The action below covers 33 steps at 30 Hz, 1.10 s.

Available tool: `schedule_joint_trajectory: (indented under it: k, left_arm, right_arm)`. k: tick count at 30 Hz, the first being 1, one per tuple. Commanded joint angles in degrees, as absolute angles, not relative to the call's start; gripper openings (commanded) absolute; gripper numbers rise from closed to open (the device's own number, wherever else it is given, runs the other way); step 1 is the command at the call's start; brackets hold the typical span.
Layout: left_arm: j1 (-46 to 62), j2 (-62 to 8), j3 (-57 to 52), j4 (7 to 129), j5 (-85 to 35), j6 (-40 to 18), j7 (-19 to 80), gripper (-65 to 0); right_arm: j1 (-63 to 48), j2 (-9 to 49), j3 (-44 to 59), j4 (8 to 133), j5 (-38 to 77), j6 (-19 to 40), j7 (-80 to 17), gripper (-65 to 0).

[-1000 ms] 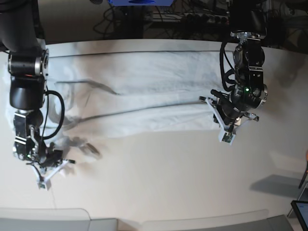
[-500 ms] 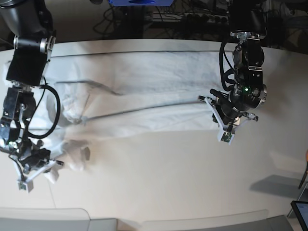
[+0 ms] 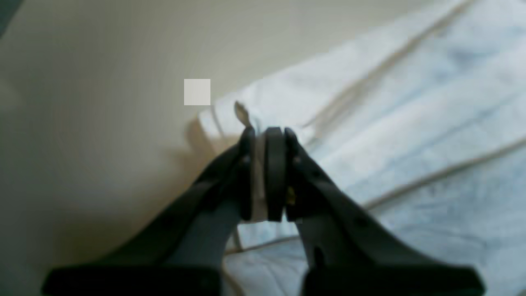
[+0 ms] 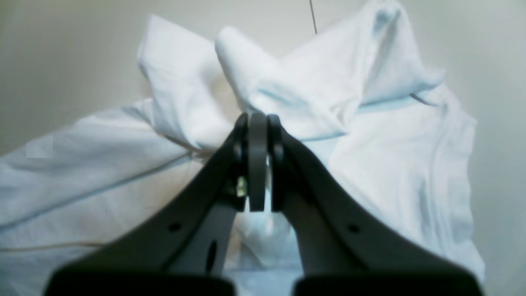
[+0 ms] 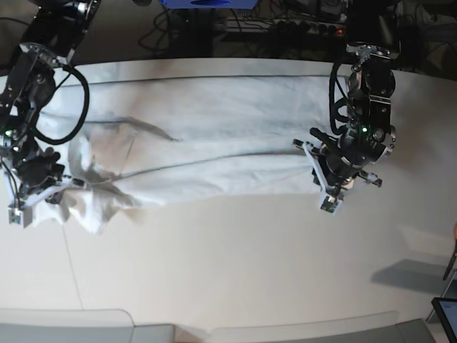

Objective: Fold the T-shirt properly
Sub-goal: 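Fold the grasped fabric with the right gripper toward the collar edge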

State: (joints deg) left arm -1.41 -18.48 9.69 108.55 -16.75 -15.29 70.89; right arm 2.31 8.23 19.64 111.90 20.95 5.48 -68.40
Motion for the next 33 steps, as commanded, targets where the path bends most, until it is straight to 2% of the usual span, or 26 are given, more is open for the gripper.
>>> schedule_joint_trajectory:
  k: [1, 4, 9, 19, 23, 28, 33]
  left_arm:
    - [-1.5, -19.1, 9.9, 109.9, -16.5, -15.3, 70.6, -65.0]
    - [0.0, -19.6, 9.9, 111.7, -16.5, -15.3, 70.6, -65.0]
    - [0.7, -21.1, 9.8, 113.0, -16.5, -15.3, 70.6, -65.0]
    - [0.7, -24.0, 10.2, 113.0, -16.5, -15.3, 70.6, -65.0]
    - [0.7, -24.7, 10.3, 113.0, -16.5, -15.3, 70.6, -65.0]
    - [0.7, -24.7, 10.4, 113.0, -16.5, -15.3, 70.6, -65.0]
    - [0.7, -24.6, 10.4, 113.0, -16.5, -15.3, 70.6, -65.0]
  right_arm:
    - [2.4, 8.0, 19.7, 113.5, 21.6, 5.8, -66.8, -65.0]
    - [-0.5, 6.7, 19.7, 113.6, 21.6, 5.8, -66.4, -65.0]
    - [-6.0, 4.0, 19.8, 114.0, 21.6, 5.8, -60.1, -65.0]
    - [-11.7, 4.1, 19.9, 114.8, 21.7, 5.8, -54.4, -65.0]
    - [-13.1, 4.0, 24.1, 114.8, 21.9, 5.8, -54.0, -65.0]
    - [-16.9, 5.7, 29.7, 115.1, 33.8, 5.8, -54.5, -65.0]
    - [-22.5, 7.4, 30.6, 115.1, 49.2, 5.1, -54.5, -65.0]
